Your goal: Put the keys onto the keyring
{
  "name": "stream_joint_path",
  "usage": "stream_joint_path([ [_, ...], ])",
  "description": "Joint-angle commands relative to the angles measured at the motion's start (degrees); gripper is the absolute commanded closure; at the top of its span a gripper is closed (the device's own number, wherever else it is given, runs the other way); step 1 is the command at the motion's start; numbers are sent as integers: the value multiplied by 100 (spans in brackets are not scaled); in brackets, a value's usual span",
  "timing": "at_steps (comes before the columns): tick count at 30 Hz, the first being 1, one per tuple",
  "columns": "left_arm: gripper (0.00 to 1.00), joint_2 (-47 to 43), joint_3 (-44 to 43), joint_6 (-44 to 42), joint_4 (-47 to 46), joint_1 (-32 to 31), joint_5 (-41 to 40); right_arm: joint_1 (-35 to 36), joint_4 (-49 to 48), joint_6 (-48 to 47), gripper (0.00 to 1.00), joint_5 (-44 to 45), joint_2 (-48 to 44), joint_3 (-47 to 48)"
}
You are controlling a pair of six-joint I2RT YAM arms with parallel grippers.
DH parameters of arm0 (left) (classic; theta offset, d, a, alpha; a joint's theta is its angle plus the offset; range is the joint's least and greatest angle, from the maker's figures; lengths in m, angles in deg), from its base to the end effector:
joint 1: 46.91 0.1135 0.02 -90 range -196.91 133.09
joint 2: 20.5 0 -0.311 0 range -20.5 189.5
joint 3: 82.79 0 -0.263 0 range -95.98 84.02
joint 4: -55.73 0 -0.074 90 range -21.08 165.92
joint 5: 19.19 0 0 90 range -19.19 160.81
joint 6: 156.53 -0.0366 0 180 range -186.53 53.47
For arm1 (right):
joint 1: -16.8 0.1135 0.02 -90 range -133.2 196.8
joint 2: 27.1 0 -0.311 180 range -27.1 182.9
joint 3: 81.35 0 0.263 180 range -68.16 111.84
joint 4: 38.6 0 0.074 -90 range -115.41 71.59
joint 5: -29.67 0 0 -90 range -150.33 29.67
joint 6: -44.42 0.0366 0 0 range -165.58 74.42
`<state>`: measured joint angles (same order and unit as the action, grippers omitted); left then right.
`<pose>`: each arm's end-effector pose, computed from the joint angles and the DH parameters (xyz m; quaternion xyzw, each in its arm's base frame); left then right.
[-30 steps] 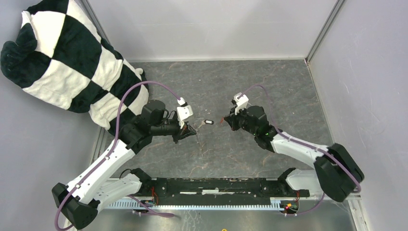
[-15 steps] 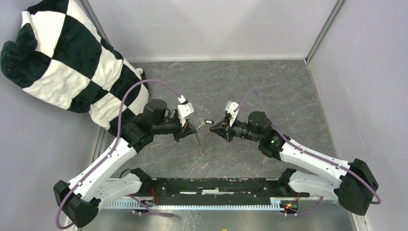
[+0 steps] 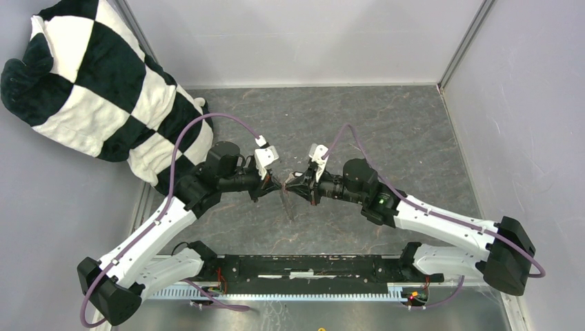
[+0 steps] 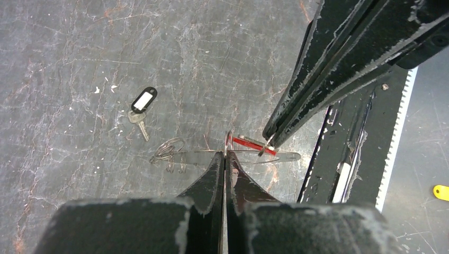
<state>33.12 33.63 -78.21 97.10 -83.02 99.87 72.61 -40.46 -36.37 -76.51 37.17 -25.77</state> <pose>0.1390 -0.1234 0.3541 0.4542 0.7221 -0.3141 0.4166 0.1339 0.2153 0.3409 -0.3787 0.6432 0.4419 0.4976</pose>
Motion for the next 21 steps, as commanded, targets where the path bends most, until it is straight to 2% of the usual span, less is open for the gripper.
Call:
stream_joint_path([
  [1,98,-88,-130,81,-289,4,-46,72,37,160,99,204,132,423],
  [21,98,-61,-182,132,-330,0,-69,222,286,56,99,675,321,630],
])
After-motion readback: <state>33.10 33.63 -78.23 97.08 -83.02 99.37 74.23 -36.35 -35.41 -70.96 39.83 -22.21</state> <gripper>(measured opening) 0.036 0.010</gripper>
